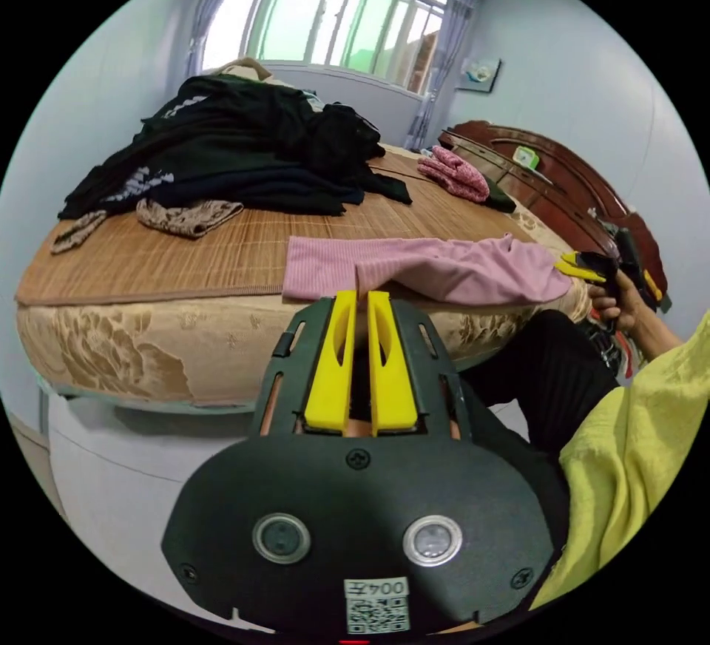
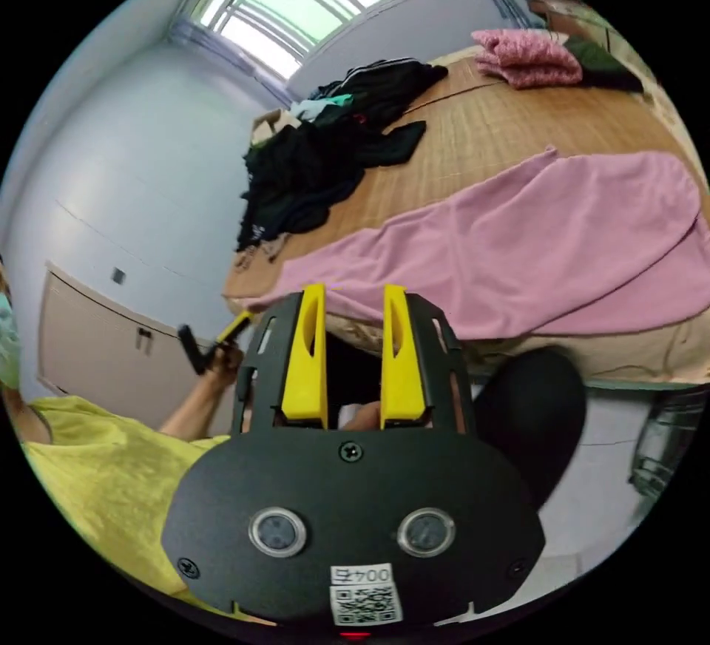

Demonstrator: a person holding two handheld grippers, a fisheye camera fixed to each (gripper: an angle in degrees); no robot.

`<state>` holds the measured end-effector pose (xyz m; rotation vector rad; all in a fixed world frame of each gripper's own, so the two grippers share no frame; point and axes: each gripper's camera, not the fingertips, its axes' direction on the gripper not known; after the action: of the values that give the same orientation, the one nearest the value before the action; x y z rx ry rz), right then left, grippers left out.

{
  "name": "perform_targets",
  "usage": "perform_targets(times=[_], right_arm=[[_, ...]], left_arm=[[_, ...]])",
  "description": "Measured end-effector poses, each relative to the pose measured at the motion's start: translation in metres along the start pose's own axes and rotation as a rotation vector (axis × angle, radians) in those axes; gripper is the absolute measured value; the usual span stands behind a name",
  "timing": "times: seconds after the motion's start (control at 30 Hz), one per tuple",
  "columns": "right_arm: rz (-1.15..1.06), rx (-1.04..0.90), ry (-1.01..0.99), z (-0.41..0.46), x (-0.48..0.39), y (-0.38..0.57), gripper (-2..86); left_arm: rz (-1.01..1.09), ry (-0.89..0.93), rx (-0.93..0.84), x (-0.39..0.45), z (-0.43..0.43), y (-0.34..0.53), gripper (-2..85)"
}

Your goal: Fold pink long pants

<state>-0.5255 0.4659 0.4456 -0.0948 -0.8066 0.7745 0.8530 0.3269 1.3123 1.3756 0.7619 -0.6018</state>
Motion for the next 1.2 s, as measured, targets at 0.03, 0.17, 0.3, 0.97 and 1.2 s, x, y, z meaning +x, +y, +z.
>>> perform_targets(times=[0.03,0.17,0.3,0.97,1.2], right_arm=[[0.063,-0.032,-0.123,0.011,0.012,0.0,13.3],[0.257,-0.183,-0.476,0.076,0.036,0.011,15.0],[0.343,-0.305,-0.543,0.132,0.035,0.016,17.4],[0.527,-0.186,-0.73,0.205,0.041,-0.016,0.9],[0.509,-0.128,-0.8,0.202,0.032,-0.024,0.8]], left_arm=[[-0.038,0.022,0.002,-0.006,0.002,0.015,2.3],[-0.143,0.113,0.007,-0.024,0.012,0.049,2.8],[-0.186,0.144,0.014,-0.033,0.026,0.073,3.0],[-0.747,0.963,0.041,-0.136,0.15,0.207,17.2],[-1.024,1.109,0.159,-0.138,0.207,0.228,17.2]])
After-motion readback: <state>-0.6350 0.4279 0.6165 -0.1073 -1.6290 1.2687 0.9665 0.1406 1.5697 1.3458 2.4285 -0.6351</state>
